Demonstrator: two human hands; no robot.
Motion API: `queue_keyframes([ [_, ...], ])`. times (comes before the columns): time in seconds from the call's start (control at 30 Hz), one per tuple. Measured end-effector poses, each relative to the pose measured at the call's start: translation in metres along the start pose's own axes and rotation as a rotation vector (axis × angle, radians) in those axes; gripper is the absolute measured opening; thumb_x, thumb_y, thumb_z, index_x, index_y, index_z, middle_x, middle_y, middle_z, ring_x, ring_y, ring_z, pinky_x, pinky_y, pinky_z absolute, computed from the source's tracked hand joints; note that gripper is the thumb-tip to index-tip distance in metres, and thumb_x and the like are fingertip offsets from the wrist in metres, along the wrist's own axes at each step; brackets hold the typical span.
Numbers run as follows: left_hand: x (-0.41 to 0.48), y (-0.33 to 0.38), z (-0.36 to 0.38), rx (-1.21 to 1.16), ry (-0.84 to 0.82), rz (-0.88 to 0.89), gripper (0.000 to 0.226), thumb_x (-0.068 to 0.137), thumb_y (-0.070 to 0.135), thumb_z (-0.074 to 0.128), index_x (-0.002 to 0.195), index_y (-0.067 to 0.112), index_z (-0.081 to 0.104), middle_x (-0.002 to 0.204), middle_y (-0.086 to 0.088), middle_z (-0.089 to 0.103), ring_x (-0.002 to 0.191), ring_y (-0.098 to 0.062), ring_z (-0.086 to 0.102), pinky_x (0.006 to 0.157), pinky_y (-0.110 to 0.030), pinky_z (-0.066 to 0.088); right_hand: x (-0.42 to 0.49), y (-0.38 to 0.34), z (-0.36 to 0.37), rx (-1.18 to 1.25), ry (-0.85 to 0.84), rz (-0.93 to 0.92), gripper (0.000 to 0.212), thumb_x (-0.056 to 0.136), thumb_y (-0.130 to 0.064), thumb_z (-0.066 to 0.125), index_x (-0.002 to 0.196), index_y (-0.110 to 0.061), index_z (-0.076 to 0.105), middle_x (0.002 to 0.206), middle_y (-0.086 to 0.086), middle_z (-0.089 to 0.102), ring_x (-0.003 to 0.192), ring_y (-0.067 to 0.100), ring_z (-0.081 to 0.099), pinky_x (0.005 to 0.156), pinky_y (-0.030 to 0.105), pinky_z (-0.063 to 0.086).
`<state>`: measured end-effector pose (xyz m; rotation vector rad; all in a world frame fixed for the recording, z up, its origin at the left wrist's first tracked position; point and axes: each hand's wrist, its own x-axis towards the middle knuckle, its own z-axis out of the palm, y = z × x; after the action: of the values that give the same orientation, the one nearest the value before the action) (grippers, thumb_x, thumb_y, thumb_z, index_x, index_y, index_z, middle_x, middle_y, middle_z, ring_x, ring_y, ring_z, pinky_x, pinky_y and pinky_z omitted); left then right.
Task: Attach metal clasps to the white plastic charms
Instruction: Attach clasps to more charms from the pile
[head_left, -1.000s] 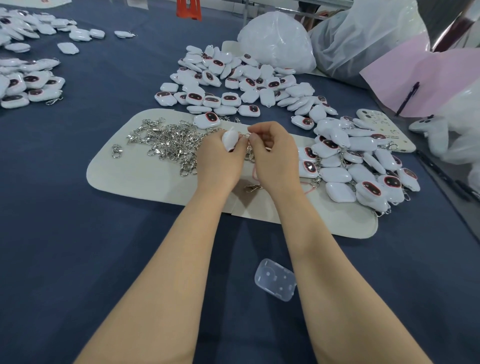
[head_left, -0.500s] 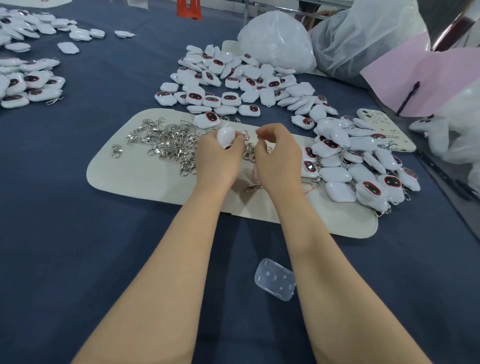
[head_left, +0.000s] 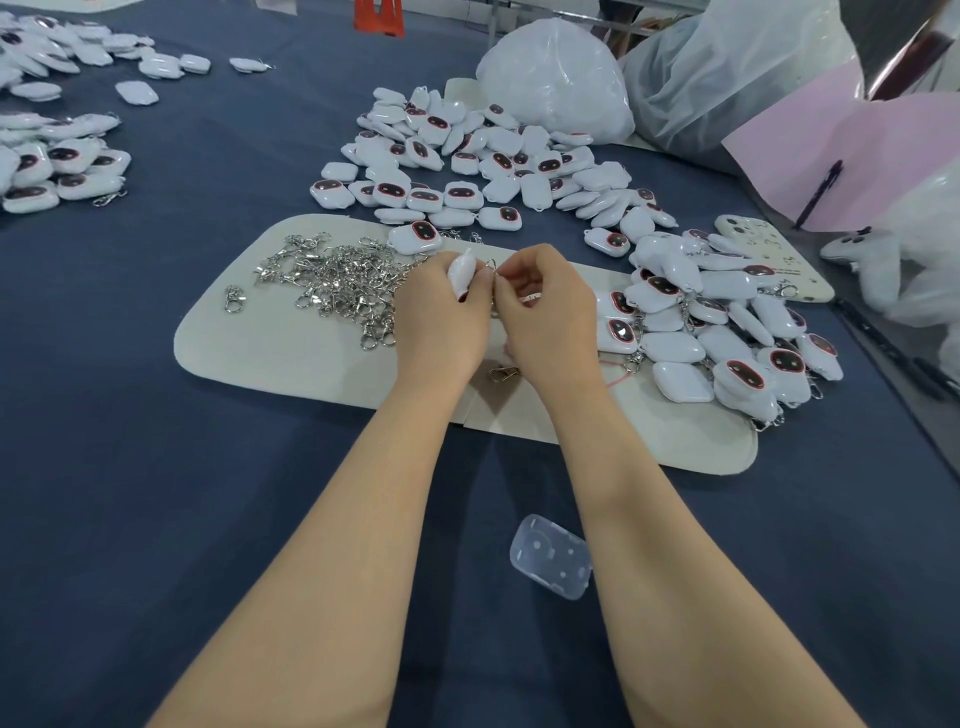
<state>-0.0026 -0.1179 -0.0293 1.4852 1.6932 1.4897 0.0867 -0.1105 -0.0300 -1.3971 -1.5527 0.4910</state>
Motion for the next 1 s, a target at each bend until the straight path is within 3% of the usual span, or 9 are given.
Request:
queue_keyframes([
  [0.17, -0.0013, -0.0005, 0.0002, 0.053, -0.006, 0.039, 0.018, 0.094, 0.018, 0.054, 0.092, 0.005, 0.066, 0.079, -0.003, 0.061, 0.073, -0.019, 0.053, 0.066, -0.029, 0.038, 0.0008, 0.0004, 0.0, -0.006, 0.011, -0.024, 0.011, 0.088, -0.01, 0.06, 0.099, -0.012, 0.06, 0.097, 0.002, 0.062, 0.082, 0.006, 0.052, 0.079, 0.025, 0.047],
  [0.27, -0.0019, -0.0009, 0.0007, 0.076, -0.002, 0.037, 0.017, 0.094, 0.019, 0.053, 0.095, 0.007, 0.065, 0.08, 0.001, 0.058, 0.073, -0.016, 0.05, 0.062, -0.023, 0.032, 0.0003, 0.0006, 0.0005, -0.019, -0.012, -0.025, 0.009, 0.087, -0.008, 0.059, 0.095, -0.013, 0.061, 0.096, 0.003, 0.063, 0.083, 0.009, 0.054, 0.079, 0.025, 0.046],
  [0.4, -0.0009, 0.0, 0.0006, 0.041, -0.007, 0.018, 0.017, 0.094, 0.018, 0.054, 0.094, 0.006, 0.065, 0.078, 0.0, 0.059, 0.073, -0.018, 0.052, 0.065, -0.027, 0.038, -0.0003, 0.0004, 0.0005, 0.007, -0.017, -0.02, 0.007, 0.087, -0.007, 0.058, 0.091, -0.013, 0.06, 0.093, 0.002, 0.064, 0.081, 0.01, 0.054, 0.077, 0.022, 0.045],
  [0.6, -0.0014, -0.0011, 0.0012, 0.055, -0.011, 0.03, 0.017, 0.094, 0.018, 0.053, 0.096, 0.007, 0.065, 0.082, 0.0, 0.06, 0.075, -0.016, 0.051, 0.065, -0.025, 0.036, 0.0002, 0.0004, 0.0006, 0.067, 0.001, -0.034, 0.014, 0.09, -0.007, 0.055, 0.103, -0.01, 0.06, 0.094, -0.008, 0.06, 0.082, 0.003, 0.053, 0.072, 0.006, 0.041],
  [0.73, -0.0006, -0.0002, 0.0006, 0.036, -0.009, 0.022, 0.016, 0.094, 0.017, 0.054, 0.096, 0.007, 0.066, 0.081, 0.001, 0.06, 0.076, -0.018, 0.054, 0.065, -0.023, 0.036, 0.0006, 0.002, 0.0015, 0.105, -0.004, -0.018, 0.009, 0.09, -0.005, 0.057, 0.095, -0.012, 0.059, 0.08, -0.016, 0.056, 0.074, -0.003, 0.052, 0.069, 0.005, 0.041],
  [0.83, 0.0012, 0.0013, 0.0001, -0.059, -0.02, -0.013, 0.013, 0.092, 0.013, 0.056, 0.095, 0.007, 0.067, 0.081, 0.0, 0.062, 0.078, -0.02, 0.059, 0.071, -0.028, 0.047, 0.0015, 0.0023, 0.0018, 0.15, 0.017, 0.004, 0.011, 0.088, -0.005, 0.058, 0.089, -0.016, 0.056, 0.077, -0.016, 0.055, 0.07, -0.003, 0.053, 0.067, 0.005, 0.042],
  [1.0, 0.0026, 0.001, 0.0009, -0.105, -0.045, -0.039, 0.008, 0.089, 0.014, 0.061, 0.092, 0.01, 0.068, 0.077, 0.004, 0.062, 0.073, -0.013, 0.056, 0.068, -0.023, 0.045, 0.0015, 0.0019, 0.0008, 0.194, 0.046, 0.021, 0.012, 0.087, -0.004, 0.057, 0.088, -0.016, 0.055, 0.076, -0.015, 0.056, 0.065, -0.008, 0.051, 0.067, 0.006, 0.041],
])
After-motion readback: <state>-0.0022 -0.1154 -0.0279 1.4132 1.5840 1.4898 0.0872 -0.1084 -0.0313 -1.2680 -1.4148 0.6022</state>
